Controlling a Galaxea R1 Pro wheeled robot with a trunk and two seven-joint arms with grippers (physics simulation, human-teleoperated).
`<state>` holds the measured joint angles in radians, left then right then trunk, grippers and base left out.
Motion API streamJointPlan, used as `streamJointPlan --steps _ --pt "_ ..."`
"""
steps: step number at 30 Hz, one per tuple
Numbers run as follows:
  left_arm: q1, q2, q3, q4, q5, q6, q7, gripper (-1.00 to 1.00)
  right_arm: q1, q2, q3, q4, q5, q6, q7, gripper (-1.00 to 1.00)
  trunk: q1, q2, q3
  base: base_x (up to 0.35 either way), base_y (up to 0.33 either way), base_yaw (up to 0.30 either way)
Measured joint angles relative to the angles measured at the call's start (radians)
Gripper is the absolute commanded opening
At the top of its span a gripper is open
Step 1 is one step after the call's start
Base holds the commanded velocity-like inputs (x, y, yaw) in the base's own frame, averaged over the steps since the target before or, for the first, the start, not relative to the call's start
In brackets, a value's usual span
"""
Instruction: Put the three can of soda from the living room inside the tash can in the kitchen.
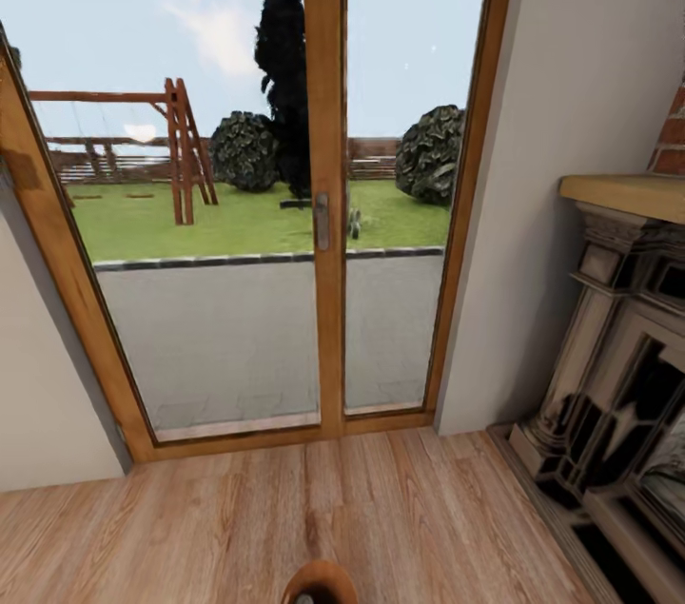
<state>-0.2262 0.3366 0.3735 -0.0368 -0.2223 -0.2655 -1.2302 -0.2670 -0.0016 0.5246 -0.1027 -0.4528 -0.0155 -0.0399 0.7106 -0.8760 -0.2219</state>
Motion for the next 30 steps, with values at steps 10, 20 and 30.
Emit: streamJointPlan --steps 10,20,30 --pt "0.014 -0.002 0.002 0.000 -0.009 0.001 0.006 1.00 0.019 0.000 0.000 0.000 0.000 -0.001 0.000 1.00 0.000 0.000 0.017 0.000 0.000 0.000" --pt "0.015 -0.002 0.002 0.000 -0.011 0.001 0.006 1.00 0.037 0.000 0.000 0.000 0.000 -0.004 0.000 1.00 0.000 0.000 0.033 0.000 0.000 0.000" --pt "0.015 -0.003 0.002 0.000 -0.010 0.001 0.006 1.00 0.040 0.001 0.000 0.000 0.000 -0.004 -0.001 1.00 0.000 0.000 0.049 0.000 0.000 0.000"
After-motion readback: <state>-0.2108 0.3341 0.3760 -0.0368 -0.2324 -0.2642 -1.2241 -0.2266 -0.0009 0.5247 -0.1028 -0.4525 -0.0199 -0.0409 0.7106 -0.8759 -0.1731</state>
